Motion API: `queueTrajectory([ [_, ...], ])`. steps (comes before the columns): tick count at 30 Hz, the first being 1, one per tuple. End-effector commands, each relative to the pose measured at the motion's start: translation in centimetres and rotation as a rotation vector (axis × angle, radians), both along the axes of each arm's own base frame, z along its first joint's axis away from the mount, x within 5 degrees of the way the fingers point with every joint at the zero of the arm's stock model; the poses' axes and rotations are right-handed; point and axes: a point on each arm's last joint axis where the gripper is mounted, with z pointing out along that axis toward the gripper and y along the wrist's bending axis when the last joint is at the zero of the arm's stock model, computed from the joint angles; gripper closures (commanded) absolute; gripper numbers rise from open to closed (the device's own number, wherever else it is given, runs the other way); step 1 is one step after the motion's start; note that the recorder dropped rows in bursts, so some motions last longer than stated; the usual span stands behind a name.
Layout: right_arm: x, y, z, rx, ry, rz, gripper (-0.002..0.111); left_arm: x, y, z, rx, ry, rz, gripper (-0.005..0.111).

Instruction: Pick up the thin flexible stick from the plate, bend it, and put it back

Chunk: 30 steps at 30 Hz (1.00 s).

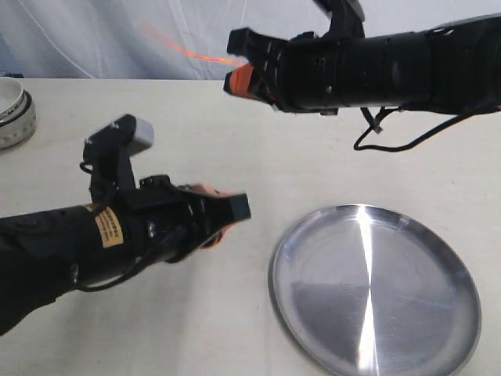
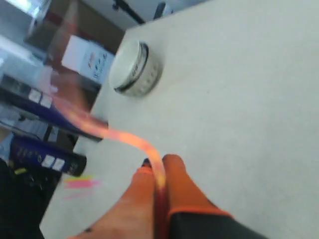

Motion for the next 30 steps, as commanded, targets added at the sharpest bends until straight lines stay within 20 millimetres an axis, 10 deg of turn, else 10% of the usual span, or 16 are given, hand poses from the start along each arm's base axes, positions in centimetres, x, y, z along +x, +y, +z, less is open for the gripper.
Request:
queueTrajectory([
  [1,0.5,-0.5,0.8,0.033,0.001,-0.060,0.109,-0.7,0.2,0.1,0.031,0.020,-0.039,0.060],
  [18,0.2,-1.5,1.3,-0.081,-0.035,-0.104,0.109,0.9,4.3,0.4,0.114,0.103,0.081,0.053],
  [30,-3.7,-4.4,-3.0,-0.420,0.129,-0.040,0.109,1.7,6.5,0.4,0.186,0.101,0.125,0.053],
])
